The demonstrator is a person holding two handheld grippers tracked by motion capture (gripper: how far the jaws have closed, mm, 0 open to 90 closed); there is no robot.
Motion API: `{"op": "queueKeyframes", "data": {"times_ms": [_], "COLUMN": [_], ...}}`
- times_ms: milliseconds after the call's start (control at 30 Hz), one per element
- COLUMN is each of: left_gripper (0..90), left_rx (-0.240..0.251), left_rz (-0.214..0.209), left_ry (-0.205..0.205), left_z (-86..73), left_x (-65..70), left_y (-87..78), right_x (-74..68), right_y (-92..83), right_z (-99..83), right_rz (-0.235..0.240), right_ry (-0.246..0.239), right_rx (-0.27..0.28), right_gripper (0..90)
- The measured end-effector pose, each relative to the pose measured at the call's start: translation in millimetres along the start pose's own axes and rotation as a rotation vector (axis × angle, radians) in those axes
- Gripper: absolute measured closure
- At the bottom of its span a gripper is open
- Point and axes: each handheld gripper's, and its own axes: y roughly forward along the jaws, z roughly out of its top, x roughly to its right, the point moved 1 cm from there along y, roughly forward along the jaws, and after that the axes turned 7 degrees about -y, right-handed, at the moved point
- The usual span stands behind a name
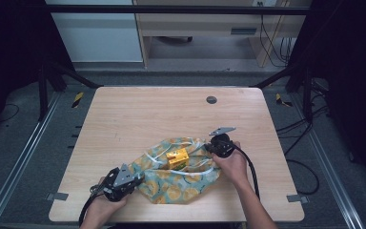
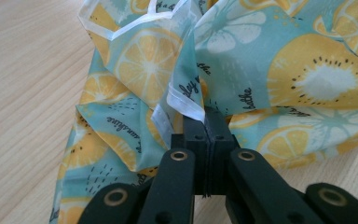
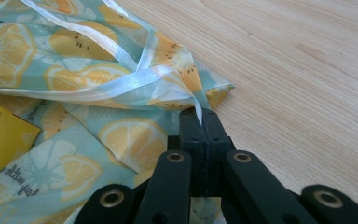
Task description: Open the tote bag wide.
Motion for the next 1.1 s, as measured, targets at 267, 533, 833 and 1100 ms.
{"op": "queueKeyframes", "data": {"times_ms": [267, 533, 833, 1100], "left_gripper": [89.9, 89.9, 89.9, 89.7], "left_rx": [-0.013, -0.015, -0.025, -0.026], "left_rz": [0.004, 0.009, 0.010, 0.007], "left_ry": [0.013, 0.017, 0.018, 0.013], "left_z": [-1.4, -1.8, -2.5, -3.0], "left_x": [1.7, 1.5, 1.4, 1.9], "left_y": [2.8, 3.1, 3.7, 4.1], "right_x": [0.0, -0.1, -2.0, -2.9], "right_y": [1.9, 6.5, 7.5, 6.7], "right_z": [-1.1, -2.1, -2.0, -1.9], "right_rz": [-0.010, -0.002, -0.017, -0.027], "right_ry": [-0.024, -0.003, -0.016, -0.035], "right_rx": [-0.011, -0.028, -0.028, -0.034], "right_gripper": [90.0, 90.0, 90.0, 89.1]}}
